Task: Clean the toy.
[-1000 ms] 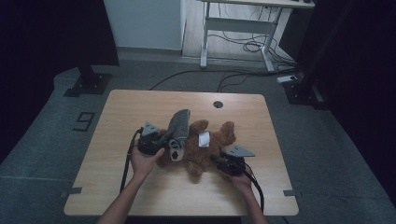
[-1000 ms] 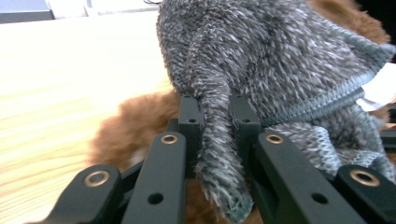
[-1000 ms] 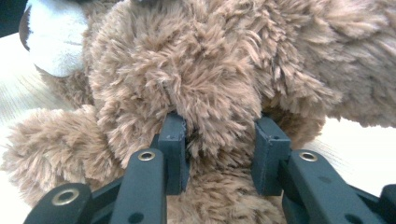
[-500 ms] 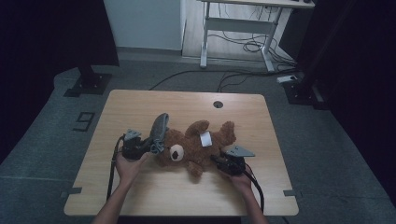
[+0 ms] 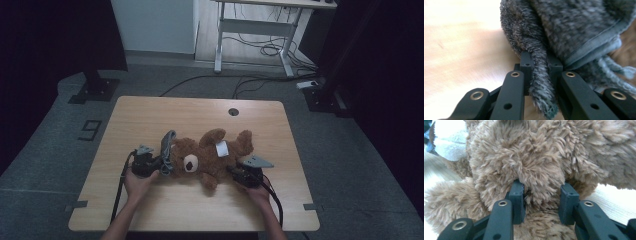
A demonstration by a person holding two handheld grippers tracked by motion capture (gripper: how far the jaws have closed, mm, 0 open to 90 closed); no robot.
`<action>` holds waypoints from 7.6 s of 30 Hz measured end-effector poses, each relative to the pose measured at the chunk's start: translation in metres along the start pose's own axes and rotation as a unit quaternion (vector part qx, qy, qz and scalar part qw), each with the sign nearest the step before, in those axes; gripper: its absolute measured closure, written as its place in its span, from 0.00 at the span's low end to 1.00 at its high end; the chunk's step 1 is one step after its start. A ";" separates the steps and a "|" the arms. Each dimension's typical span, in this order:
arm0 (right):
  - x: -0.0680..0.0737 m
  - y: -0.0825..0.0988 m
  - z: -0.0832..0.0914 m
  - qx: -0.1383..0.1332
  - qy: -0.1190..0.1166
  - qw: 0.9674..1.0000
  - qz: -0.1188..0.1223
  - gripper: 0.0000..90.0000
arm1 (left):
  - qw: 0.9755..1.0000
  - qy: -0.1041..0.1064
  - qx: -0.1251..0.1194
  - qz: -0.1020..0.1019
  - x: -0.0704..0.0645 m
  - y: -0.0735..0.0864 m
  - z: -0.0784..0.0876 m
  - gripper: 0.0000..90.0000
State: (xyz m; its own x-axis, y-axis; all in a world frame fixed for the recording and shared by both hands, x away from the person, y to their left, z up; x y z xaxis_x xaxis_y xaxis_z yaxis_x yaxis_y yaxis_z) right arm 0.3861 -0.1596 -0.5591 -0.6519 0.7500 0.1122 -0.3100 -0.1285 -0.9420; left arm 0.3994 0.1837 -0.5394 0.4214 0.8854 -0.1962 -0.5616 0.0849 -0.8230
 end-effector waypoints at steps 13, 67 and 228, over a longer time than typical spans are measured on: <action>0.000 0.000 -0.002 -0.003 0.003 1.000 -0.002 0.70 | 0.994 0.034 -0.047 -0.095 -0.077 -0.089 0.005 0.87; 0.008 -0.008 -0.005 0.040 -0.010 0.999 0.022 0.68 | 0.988 0.095 -0.093 -0.076 -0.094 -0.011 0.004 0.90; 0.010 0.007 0.002 -0.001 0.002 0.999 0.040 0.77 | 0.982 0.042 -0.019 -0.184 -0.159 -0.086 -0.027 0.88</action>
State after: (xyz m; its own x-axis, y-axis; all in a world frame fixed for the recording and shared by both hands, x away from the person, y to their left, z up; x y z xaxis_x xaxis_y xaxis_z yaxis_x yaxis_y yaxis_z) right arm 0.3754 -0.1544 -0.5641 -0.6723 0.7394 0.0358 -0.2551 -0.1860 -0.9489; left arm 0.4003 0.0235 -0.4514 0.6497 0.7564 0.0759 -0.3341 0.3738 -0.8653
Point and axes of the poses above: each handheld gripper's, and its own axes: z roughly backward along the jaws, y roughly out of its underside, x roughly to its left, the point moved 4 cm from there along -z, roughly forward along the jaws, and after that the axes turned 6 degrees about -x, right-handed, at the moved point
